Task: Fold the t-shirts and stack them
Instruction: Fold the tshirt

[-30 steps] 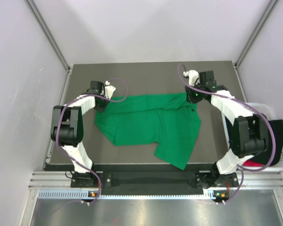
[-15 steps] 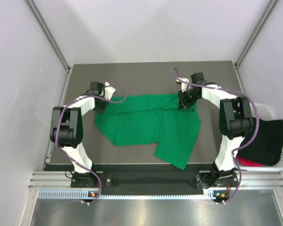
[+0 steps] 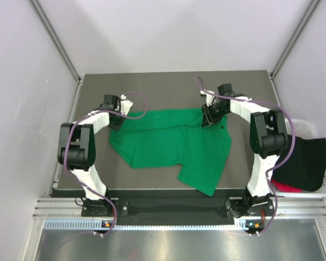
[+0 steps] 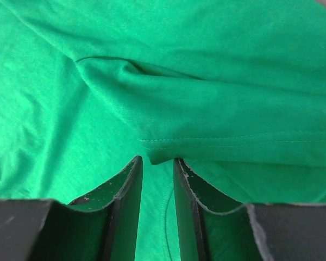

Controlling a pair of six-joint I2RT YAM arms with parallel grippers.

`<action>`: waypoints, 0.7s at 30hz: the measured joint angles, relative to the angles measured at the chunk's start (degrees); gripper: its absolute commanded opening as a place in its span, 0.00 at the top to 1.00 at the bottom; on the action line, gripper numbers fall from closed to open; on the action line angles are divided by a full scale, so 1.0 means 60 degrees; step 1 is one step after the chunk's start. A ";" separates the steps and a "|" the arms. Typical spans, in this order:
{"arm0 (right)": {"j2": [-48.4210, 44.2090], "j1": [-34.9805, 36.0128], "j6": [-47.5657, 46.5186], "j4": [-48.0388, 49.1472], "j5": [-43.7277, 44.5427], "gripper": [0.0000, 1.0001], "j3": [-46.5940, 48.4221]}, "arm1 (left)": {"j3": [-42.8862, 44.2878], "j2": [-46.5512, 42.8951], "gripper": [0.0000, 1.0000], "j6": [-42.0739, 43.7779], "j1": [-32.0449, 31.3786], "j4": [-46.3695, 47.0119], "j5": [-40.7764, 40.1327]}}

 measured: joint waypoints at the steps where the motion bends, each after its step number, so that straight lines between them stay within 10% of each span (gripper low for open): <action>1: 0.0015 0.0000 0.0000 -0.0007 -0.0066 0.70 0.0000 | 0.0000 0.0000 1.00 0.0000 0.0000 0.0000 0.0000; 21: 0.0022 0.0007 0.0244 0.0091 -0.0295 0.62 0.0000 | -0.0091 -0.0047 1.00 0.0000 -0.0007 0.0095 -0.0025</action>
